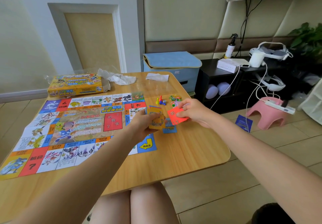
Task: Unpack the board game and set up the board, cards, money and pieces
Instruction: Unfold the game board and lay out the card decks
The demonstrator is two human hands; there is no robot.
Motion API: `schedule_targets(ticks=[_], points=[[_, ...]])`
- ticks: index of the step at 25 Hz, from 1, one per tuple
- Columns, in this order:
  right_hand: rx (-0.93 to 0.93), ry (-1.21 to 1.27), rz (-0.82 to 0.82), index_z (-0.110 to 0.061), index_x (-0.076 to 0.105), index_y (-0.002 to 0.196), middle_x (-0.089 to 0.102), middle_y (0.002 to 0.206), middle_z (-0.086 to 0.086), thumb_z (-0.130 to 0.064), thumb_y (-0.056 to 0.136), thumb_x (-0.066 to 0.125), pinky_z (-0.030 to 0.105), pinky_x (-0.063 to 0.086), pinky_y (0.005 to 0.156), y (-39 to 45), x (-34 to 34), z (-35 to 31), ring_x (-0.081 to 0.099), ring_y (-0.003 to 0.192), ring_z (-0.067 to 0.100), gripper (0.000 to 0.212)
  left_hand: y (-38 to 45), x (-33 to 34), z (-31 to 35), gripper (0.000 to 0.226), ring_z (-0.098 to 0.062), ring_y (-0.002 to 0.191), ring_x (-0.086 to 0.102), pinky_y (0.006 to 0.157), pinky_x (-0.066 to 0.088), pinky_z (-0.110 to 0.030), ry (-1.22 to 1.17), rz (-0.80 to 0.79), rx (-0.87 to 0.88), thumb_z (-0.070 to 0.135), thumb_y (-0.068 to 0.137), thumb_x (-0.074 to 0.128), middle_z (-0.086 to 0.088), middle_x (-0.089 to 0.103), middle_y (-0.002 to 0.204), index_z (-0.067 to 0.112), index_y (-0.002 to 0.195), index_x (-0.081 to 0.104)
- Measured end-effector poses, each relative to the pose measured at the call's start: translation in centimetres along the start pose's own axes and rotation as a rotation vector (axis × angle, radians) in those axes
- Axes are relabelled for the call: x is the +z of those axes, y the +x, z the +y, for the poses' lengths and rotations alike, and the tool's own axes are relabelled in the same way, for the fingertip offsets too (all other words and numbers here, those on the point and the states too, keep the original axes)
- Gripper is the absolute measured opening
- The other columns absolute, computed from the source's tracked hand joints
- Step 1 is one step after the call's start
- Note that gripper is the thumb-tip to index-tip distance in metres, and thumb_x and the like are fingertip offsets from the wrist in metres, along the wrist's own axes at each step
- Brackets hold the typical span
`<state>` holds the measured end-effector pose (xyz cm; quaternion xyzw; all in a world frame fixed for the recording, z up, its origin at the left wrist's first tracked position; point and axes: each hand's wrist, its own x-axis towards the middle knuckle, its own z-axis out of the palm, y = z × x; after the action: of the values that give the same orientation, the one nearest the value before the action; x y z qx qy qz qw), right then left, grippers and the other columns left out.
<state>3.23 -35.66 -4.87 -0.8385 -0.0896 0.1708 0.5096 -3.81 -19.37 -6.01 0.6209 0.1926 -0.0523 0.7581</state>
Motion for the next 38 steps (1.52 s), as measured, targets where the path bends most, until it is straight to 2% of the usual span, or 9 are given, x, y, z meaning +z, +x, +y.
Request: schedule_targets(ticks=[9, 14, 20, 23, 25, 29, 32, 35, 38], points=[[0.076, -0.461, 0.167, -0.014, 0.05, 0.113, 0.053, 0.117, 0.008, -0.016, 0.075, 0.076, 0.029, 0.044, 0.079, 0.2, -0.4, 3.0, 0.052, 0.101, 0.021, 0.046, 0.3, 0.5, 0.5, 0.015, -0.021, 0.071, 0.061, 0.053, 0.054, -0.028, 0.223, -0.033, -0.065, 0.008, 0.092, 0.055, -0.008, 0.061, 0.083, 0.008, 0.106, 0.053], [0.041, -0.59, 0.185, -0.003, 0.055, 0.113, 0.057, 0.114, 0.012, -0.018, 0.08, 0.072, 0.039, 0.047, 0.091, -0.1, 0.6, 2.1, 0.055, 0.105, 0.026, 0.04, 0.7, 1.1, 0.2, 0.012, -0.021, 0.072, 0.061, 0.056, 0.052, -0.027, 0.319, 0.0, 0.03, 0.011, 0.093, 0.054, -0.009, 0.061, 0.09, 0.012, 0.105, 0.053], [-0.008, -0.623, 0.226, -0.002, 0.059, 0.108, 0.056, 0.108, 0.012, -0.015, 0.086, 0.065, 0.034, 0.048, 0.079, -0.4, 0.9, 1.5, 0.053, 0.091, 0.022, 0.027, 1.4, 1.8, -0.3, 0.011, -0.015, 0.07, 0.061, 0.058, 0.054, -0.025, 0.329, -0.062, 0.029, 0.011, 0.093, 0.053, -0.003, 0.061, 0.082, 0.012, 0.105, 0.054], [-0.042, -0.613, 0.25, -0.002, 0.06, 0.105, 0.055, 0.109, 0.011, -0.014, 0.09, 0.059, 0.03, 0.041, 0.068, -0.4, 1.2, 1.6, 0.054, 0.093, 0.024, 0.02, 2.3, 2.2, -0.3, 0.021, -0.023, 0.079, 0.062, 0.07, 0.053, -0.033, 0.289, -0.027, 0.009, 0.01, 0.093, 0.054, -0.011, 0.063, 0.094, 0.005, 0.113, 0.056], [-0.051, -0.606, 0.267, -0.007, 0.06, 0.087, 0.053, 0.098, 0.009, -0.012, 0.089, 0.057, 0.023, 0.034, 0.058, -0.2, 1.6, 1.9, 0.053, 0.09, 0.024, 0.007, 2.7, 2.4, -0.2, 0.025, -0.025, 0.083, 0.062, 0.07, 0.053, -0.033, 0.294, -0.008, 0.01, 0.01, 0.092, 0.055, -0.014, 0.061, 0.101, 0.003, 0.117, 0.055], [-0.074, -0.55, 0.27, -0.01, 0.05, 0.066, 0.048, 0.084, 0.009, -0.013, 0.088, 0.058, 0.021, 0.021, 0.045, 0.8, 2.6, 2.7, 0.045, 0.078, 0.021, 0.023, 3.4, 2.2, -0.1, 0.028, -0.028, 0.088, 0.062, 0.07, 0.054, -0.034, 0.305, 0.015, -0.003, 0.01, 0.092, 0.056, -0.016, 0.061, 0.105, 0.002, 0.118, 0.054], [-0.083, -0.533, 0.262, -0.008, 0.054, 0.068, 0.048, 0.082, 0.009, -0.013, 0.087, 0.06, 0.022, 0.021, 0.045, 1.4, 3.3, 2.8, 0.044, 0.076, 0.021, 0.021, 3.5, 1.6, 0.3, 0.025, -0.021, 0.072, 0.061, 0.053, 0.055, -0.026, 0.33, 0.027, -0.012, 0.011, 0.092, 0.056, -0.013, 0.062, 0.096, 0.003, 0.115, 0.054], [-0.101, -0.574, 0.264, -0.018, 0.031, 0.056, 0.035, 0.066, 0.0, -0.013, 0.087, 0.06, 0.021, 0.018, 0.045, 1.7, 3.9, 2.3, 0.04, 0.077, 0.02, 0.043, 3.5, 1.0, 0.6, 0.018, -0.018, 0.066, 0.059, 0.046, 0.053, -0.023, 0.351, 0.053, -0.005, 0.011, 0.092, 0.056, -0.008, 0.059, 0.082, 0.005, 0.109, 0.055], [-0.108, -0.63, 0.247, -0.017, 0.024, 0.057, 0.03, 0.067, -0.002, -0.012, 0.089, 0.058, 0.022, 0.02, 0.046, 1.6, 4.4, 1.9, 0.039, 0.078, 0.021, 0.047, 3.7, 0.3, 0.8, 0.017, -0.018, 0.066, 0.059, 0.046, 0.053, -0.023, 0.364, 0.074, 0.007, 0.011, 0.092, 0.055, -0.006, 0.059, 0.079, 0.006, 0.108, 0.055]])
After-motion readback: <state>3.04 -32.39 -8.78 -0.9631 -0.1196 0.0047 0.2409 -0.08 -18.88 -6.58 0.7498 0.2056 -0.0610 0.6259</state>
